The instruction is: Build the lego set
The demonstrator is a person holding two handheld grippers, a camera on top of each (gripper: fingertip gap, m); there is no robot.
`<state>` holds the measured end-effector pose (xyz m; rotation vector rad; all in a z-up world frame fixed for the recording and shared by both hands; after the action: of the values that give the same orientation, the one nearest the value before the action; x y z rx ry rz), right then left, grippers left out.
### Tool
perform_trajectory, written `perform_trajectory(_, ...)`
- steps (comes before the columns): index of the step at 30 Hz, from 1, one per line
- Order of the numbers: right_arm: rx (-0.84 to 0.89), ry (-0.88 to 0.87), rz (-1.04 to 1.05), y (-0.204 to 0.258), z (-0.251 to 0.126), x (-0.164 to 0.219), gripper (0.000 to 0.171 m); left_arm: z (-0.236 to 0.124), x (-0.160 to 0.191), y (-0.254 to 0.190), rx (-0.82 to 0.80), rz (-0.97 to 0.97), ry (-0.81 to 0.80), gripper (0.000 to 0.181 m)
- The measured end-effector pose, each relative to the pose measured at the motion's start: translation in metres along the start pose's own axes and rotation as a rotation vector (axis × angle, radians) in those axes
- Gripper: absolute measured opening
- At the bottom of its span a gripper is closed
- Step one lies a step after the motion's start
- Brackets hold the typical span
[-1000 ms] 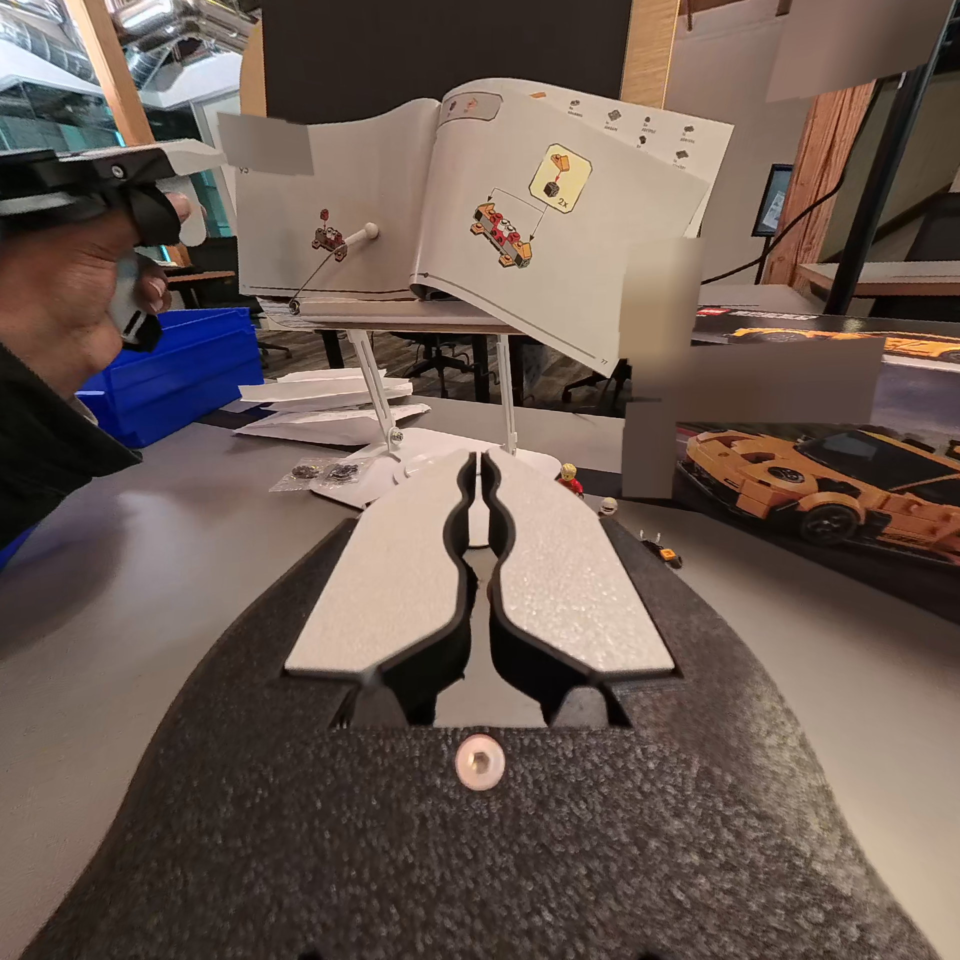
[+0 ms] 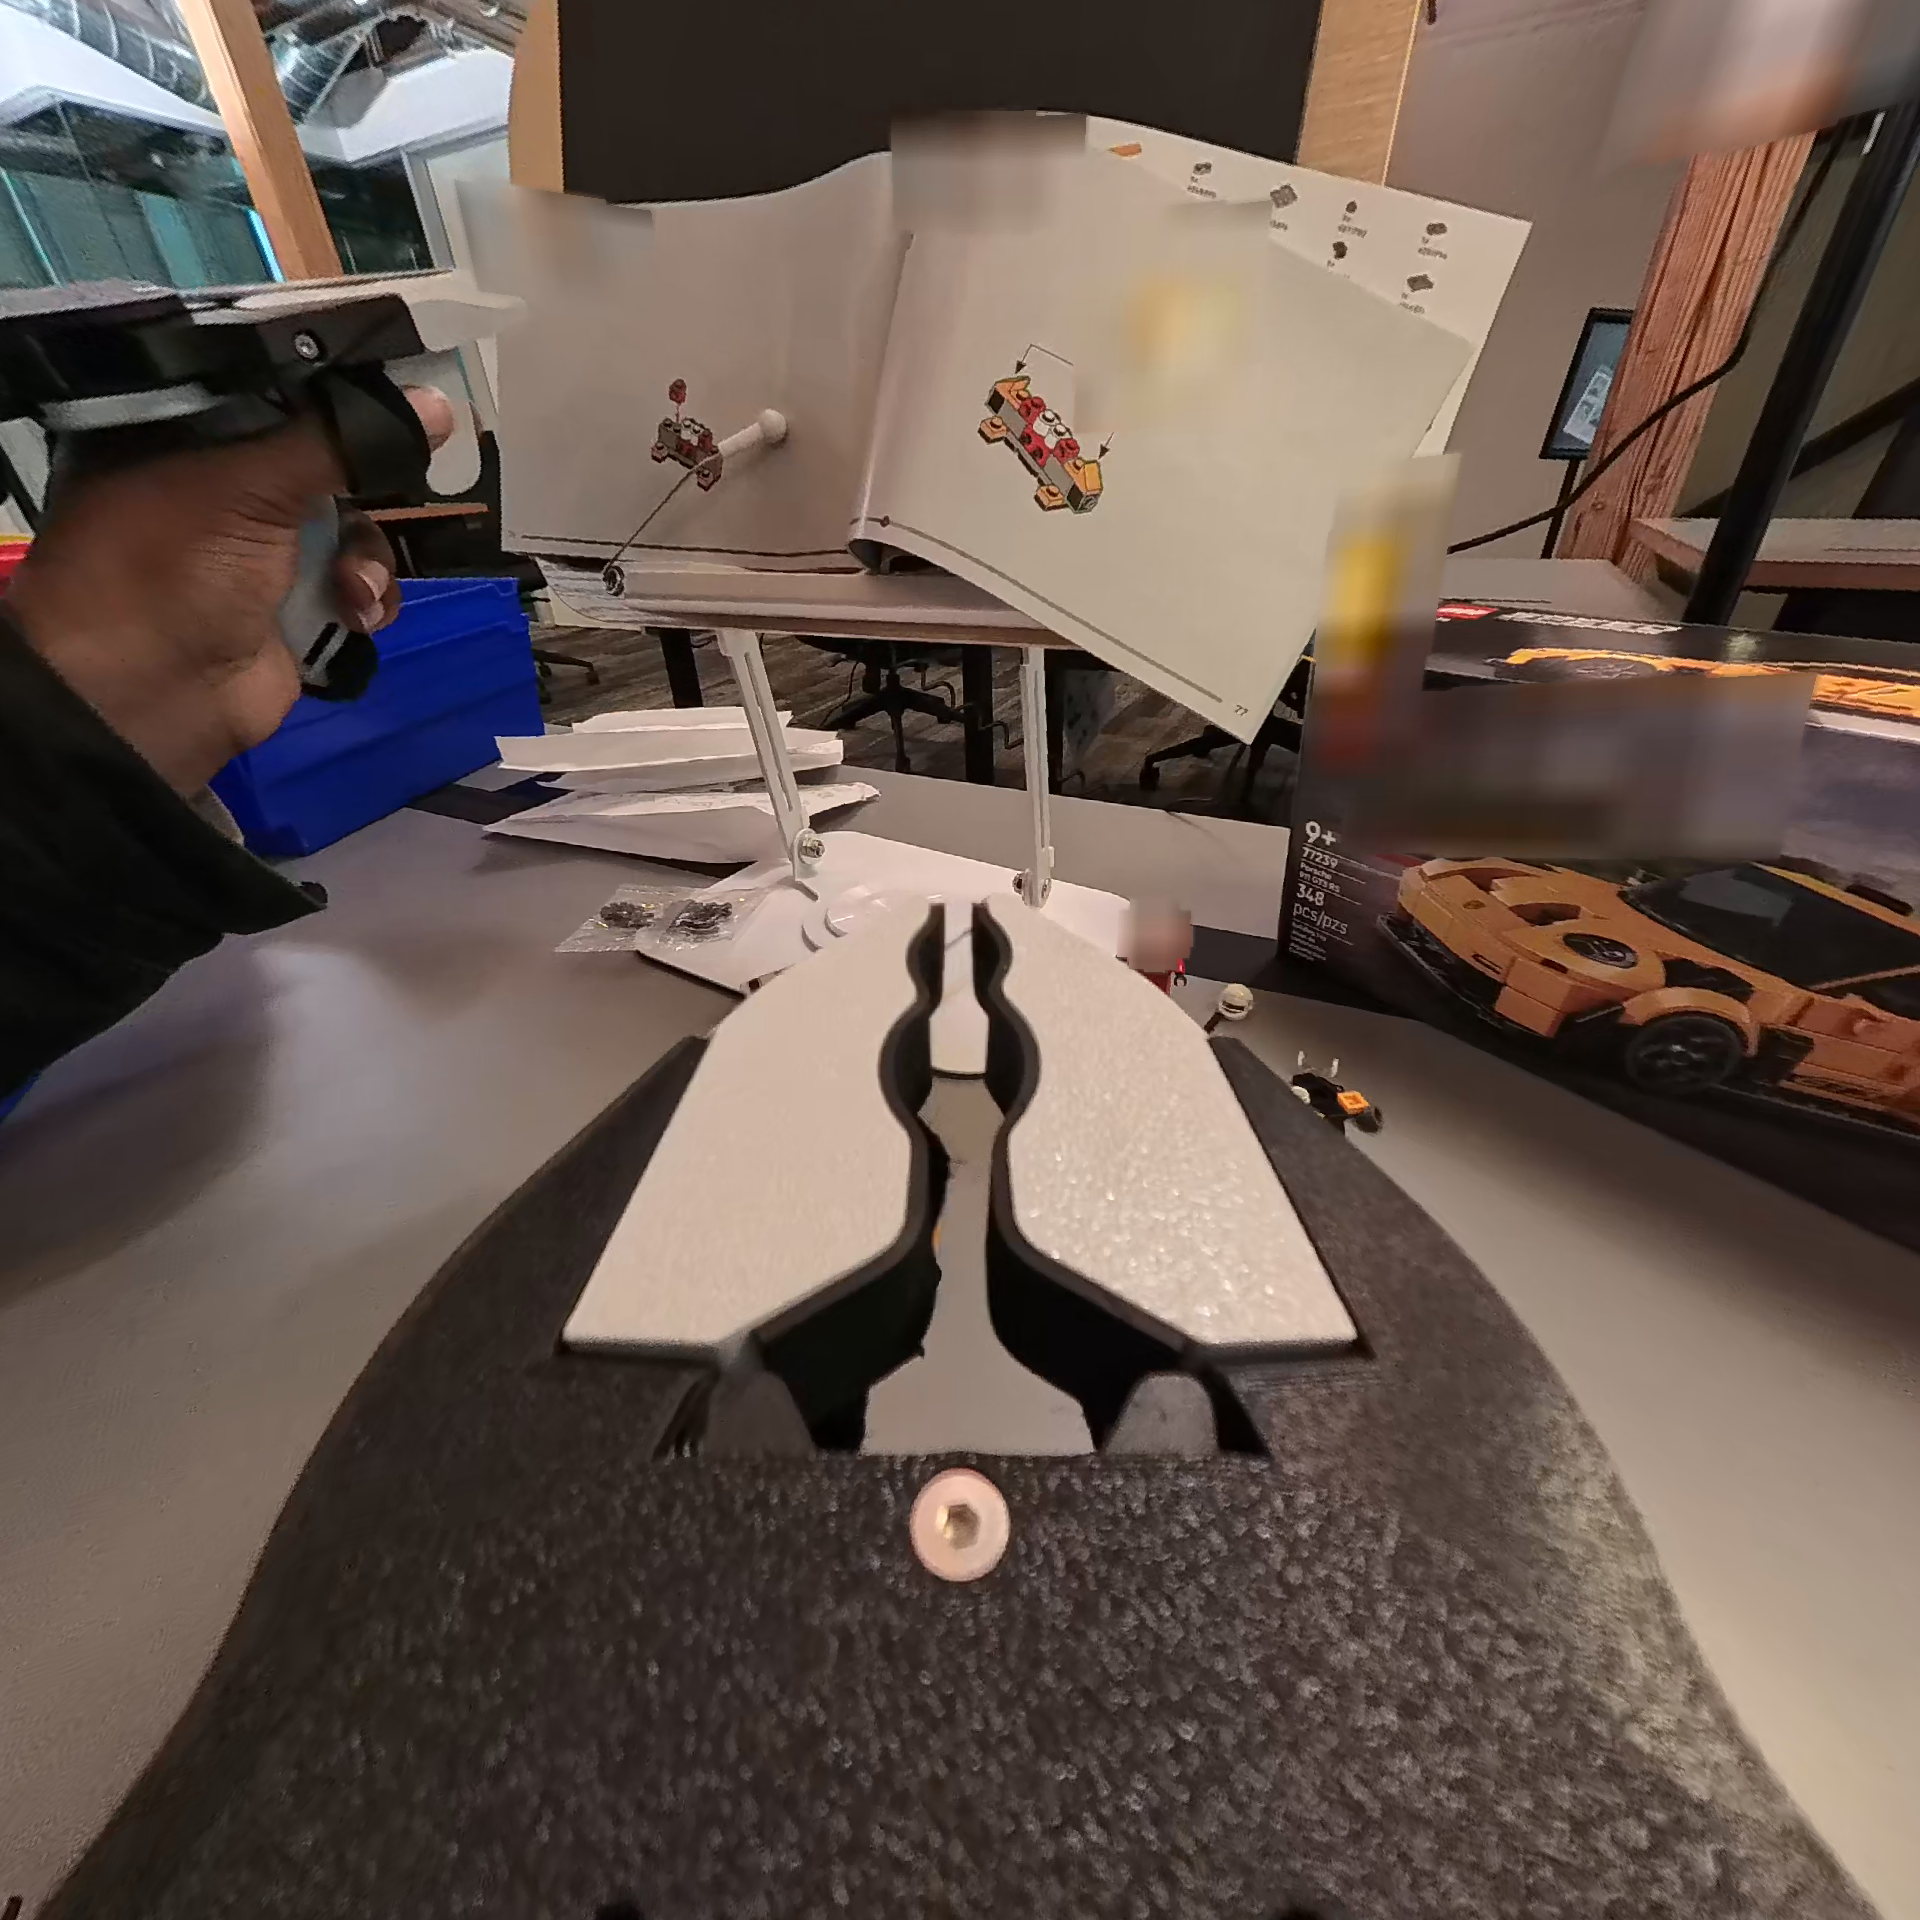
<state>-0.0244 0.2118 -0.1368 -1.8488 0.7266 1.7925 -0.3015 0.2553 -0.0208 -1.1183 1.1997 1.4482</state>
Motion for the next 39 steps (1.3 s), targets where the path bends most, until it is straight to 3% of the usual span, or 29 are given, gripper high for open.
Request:
perform_trajectory(12, -0.009, 0.002, -0.104, 0.009, -0.001, 0.002, 0.003, -0.005, 0.005, -0.008, 0.053, -0.051, 0.013, 0.000)
perform_trajectory(18, -0.002, -0.017, -0.116, 0.007, -0.003, -0.002, 0.003, -0.033, 0.000, -0.054, 0.178, -0.052, 0.065, 0.000)
perform_trajectory(22, -0.004, -0.018, -0.113, 0.007, -0.004, -0.002, 0.003, -0.079, -0.021, -0.080, 0.288, -0.020, 0.087, 0.000)
perform_trajectory(25, -0.007, -0.021, -0.113, 0.008, -0.005, -0.003, 0.003, -0.128, -0.023, -0.070, 0.323, -0.009, 0.125, 0.000)
perform_trajectory(34, -0.009, -0.016, -0.097, 0.008, -0.010, -0.005, 0.003, -0.282, 0.065, 0.035, 0.198, 0.037, 0.515, 0.000)
perform_trajectory(39, -0.014, 0.011, -0.115, 0.011, -0.010, 0.000, 0.003, -0.334, 0.083, 0.099, 0.152, 0.084, 0.722, 0.000)
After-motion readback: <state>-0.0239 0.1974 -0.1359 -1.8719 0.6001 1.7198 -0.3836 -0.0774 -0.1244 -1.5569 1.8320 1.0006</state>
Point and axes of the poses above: each gripper's, where its closed fingertips meet, z out along the fingers, x out of its underside, y = z × x across the jaws, the point moved 1 cm from there along -z, back along the fingers, and after that the axes turned 4 degrees about y, right-handed, at the moved point
